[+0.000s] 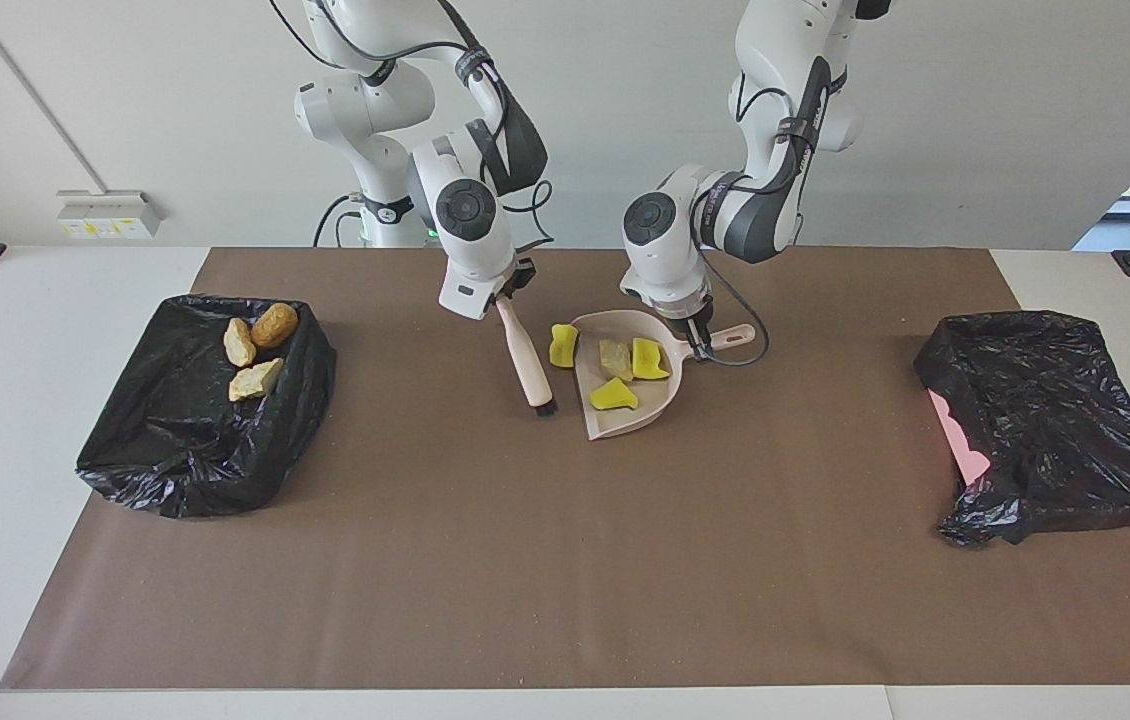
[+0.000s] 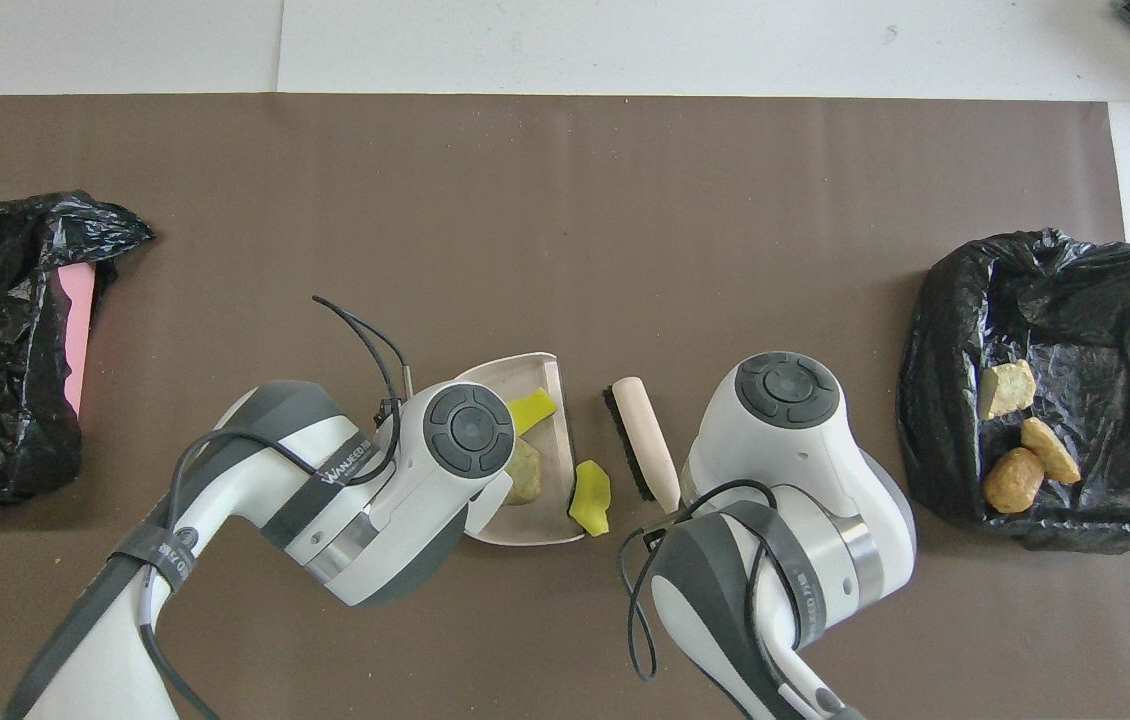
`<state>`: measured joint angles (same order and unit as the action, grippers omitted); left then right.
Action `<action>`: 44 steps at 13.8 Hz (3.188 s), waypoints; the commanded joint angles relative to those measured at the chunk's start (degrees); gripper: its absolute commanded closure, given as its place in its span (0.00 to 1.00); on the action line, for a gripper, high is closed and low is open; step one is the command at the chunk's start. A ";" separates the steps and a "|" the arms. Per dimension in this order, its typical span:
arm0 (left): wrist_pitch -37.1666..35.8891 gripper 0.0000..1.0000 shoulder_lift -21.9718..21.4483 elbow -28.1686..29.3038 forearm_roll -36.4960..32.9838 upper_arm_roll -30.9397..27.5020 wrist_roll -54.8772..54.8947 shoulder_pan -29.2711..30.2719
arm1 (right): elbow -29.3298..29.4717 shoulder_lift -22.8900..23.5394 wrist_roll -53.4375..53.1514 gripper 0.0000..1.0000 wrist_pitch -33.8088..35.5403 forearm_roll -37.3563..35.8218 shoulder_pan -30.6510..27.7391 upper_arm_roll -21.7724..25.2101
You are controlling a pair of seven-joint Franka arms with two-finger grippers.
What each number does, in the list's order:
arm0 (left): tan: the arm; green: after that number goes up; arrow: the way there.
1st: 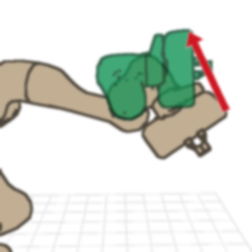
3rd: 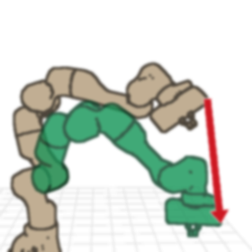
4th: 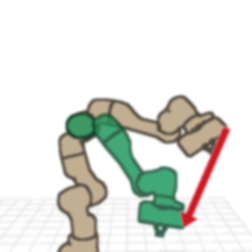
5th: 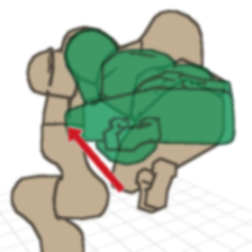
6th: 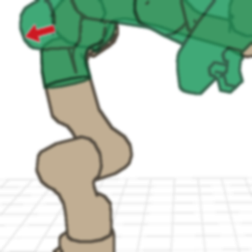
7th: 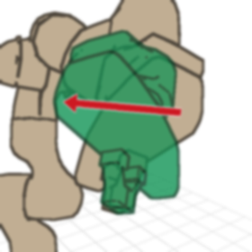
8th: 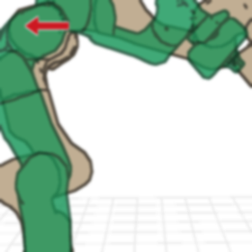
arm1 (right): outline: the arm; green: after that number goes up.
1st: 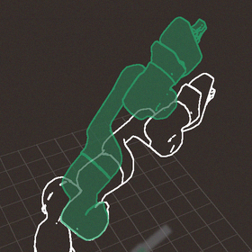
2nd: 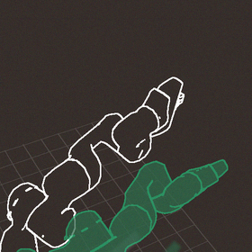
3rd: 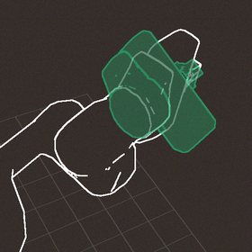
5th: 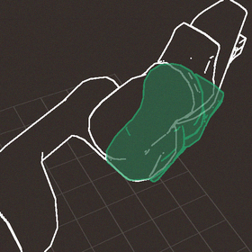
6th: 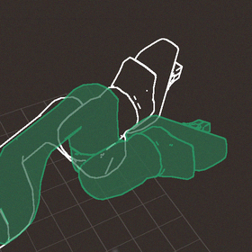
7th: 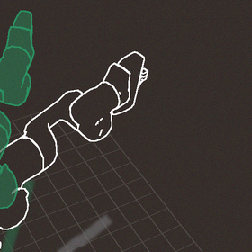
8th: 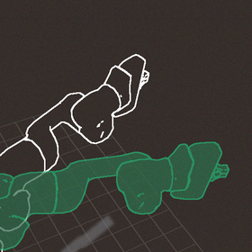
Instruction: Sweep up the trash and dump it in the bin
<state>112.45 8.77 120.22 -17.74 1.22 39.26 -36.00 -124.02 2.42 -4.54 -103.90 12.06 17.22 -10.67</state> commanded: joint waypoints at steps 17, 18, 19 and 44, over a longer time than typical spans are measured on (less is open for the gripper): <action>5.58 1.00 -6.57 7.94 -0.36 -0.26 3.08 4.25 | 1.85 -8.21 -6.26 1.00 6.51 7.03 1.42 0.21; 4.89 1.00 -6.66 6.62 -0.27 -0.26 5.19 5.49 | 1.59 -9.09 -9.05 1.00 7.04 4.23 1.59 0.03; 4.79 1.00 -7.18 6.17 -0.27 -0.43 5.56 5.59 | 0.54 -10.41 -13.78 1.00 6.26 1.41 2.38 -0.31; 5.46 1.00 8.09 -33.91 -5.51 -2.10 64.01 65.88 | -2.30 -5.94 -35.89 0.00 -19.67 -5.98 11.28 -0.32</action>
<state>115.24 11.85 91.35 -18.31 -1.58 102.45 29.44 -130.74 -4.63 -40.68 -124.44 9.55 32.36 -10.83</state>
